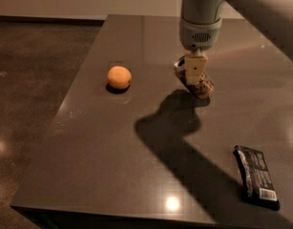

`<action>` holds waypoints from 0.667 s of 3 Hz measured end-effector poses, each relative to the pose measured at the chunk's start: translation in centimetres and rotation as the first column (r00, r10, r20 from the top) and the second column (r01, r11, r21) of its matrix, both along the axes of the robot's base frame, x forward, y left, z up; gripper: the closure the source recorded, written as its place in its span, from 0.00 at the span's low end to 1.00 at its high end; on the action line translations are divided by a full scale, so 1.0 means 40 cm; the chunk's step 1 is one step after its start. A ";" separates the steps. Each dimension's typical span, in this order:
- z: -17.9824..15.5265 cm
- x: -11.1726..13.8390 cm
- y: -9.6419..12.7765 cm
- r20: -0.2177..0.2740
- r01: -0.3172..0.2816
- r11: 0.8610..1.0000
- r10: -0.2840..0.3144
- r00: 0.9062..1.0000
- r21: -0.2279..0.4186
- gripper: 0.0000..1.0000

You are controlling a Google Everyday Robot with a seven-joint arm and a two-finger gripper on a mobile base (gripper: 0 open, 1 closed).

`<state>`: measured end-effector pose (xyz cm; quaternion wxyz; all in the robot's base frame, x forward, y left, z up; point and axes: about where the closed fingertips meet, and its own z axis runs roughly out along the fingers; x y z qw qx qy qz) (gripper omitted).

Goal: Knock orange can over

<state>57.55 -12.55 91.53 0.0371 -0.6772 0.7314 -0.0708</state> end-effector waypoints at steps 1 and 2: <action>-0.017 -0.011 0.011 -0.009 -0.040 0.998 0.040 0.999 -0.042 0.11; -0.033 -0.002 0.026 0.006 -0.071 0.996 0.071 0.997 -0.050 0.00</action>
Offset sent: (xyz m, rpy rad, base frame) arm -0.0294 0.0002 -0.0221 -0.1297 0.1128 0.0944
